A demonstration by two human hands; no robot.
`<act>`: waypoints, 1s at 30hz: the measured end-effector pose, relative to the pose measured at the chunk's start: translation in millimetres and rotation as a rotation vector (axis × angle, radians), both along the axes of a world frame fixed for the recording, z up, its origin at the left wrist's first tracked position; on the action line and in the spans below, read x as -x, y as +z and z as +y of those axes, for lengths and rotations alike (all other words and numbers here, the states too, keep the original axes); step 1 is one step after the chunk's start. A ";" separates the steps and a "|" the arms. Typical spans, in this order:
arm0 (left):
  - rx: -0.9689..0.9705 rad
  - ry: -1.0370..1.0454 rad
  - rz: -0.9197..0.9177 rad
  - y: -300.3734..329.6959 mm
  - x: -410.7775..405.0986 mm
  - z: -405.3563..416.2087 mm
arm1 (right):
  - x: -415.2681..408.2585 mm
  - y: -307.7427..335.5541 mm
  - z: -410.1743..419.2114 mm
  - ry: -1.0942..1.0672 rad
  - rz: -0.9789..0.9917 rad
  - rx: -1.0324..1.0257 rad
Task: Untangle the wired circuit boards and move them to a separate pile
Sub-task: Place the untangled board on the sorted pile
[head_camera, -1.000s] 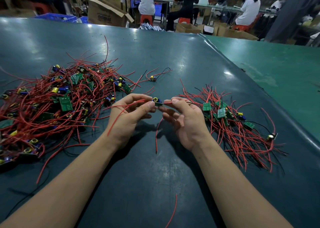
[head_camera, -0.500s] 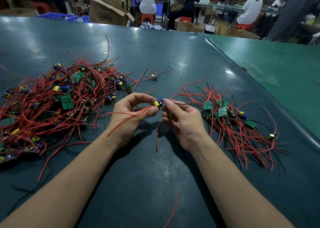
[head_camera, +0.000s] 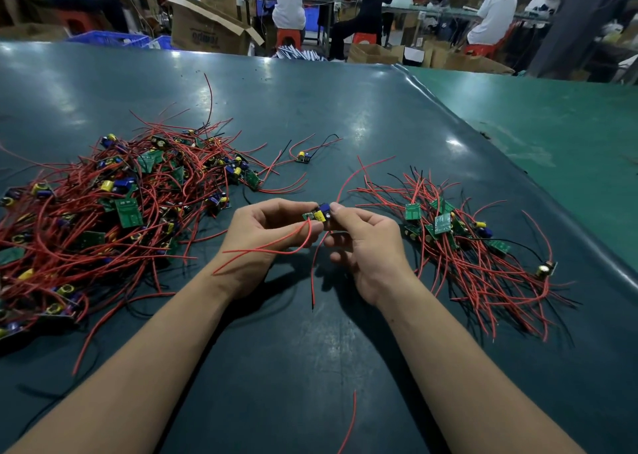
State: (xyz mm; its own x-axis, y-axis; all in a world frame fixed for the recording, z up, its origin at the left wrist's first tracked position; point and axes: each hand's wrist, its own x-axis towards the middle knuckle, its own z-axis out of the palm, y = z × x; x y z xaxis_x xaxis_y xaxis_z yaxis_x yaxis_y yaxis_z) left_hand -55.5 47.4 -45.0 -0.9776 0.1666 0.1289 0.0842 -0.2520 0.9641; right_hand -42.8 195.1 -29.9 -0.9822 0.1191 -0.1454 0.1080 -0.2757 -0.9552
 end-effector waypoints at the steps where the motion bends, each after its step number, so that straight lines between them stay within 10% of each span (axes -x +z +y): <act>1: 0.009 -0.014 0.000 0.1 0.1 0.2 | 0.3 0.0 0.9 -0.001 0.003 -0.045; 21: 0.122 -0.018 0.073 3.3 -8.9 7.8 | -1.3 -4.5 0.2 -0.020 0.150 -0.251; 30: 0.173 -0.023 0.035 5.5 -9.4 5.3 | 5.5 -1.3 4.9 -0.016 0.021 0.197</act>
